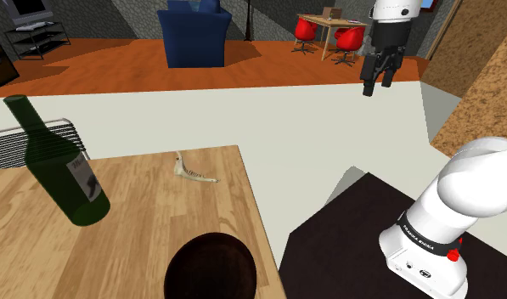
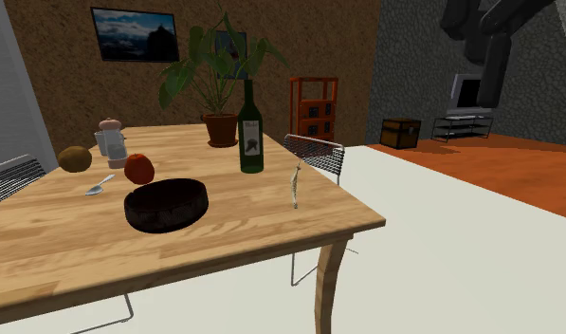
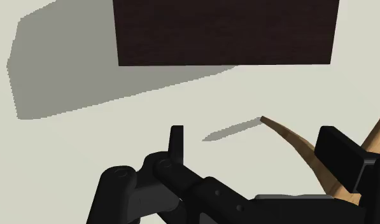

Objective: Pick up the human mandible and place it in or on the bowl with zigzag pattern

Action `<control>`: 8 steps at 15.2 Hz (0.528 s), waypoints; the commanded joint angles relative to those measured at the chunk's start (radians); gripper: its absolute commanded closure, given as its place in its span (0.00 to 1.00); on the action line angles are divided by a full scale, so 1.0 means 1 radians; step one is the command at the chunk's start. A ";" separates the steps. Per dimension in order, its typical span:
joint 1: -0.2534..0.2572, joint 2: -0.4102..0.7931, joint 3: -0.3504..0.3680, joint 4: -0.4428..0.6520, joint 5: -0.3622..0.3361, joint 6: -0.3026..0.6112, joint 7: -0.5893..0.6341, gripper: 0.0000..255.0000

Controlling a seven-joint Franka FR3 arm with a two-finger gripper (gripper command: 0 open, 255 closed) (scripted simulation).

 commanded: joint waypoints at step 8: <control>0.071 0.160 0.016 -0.030 0.067 0.223 -0.057 0.00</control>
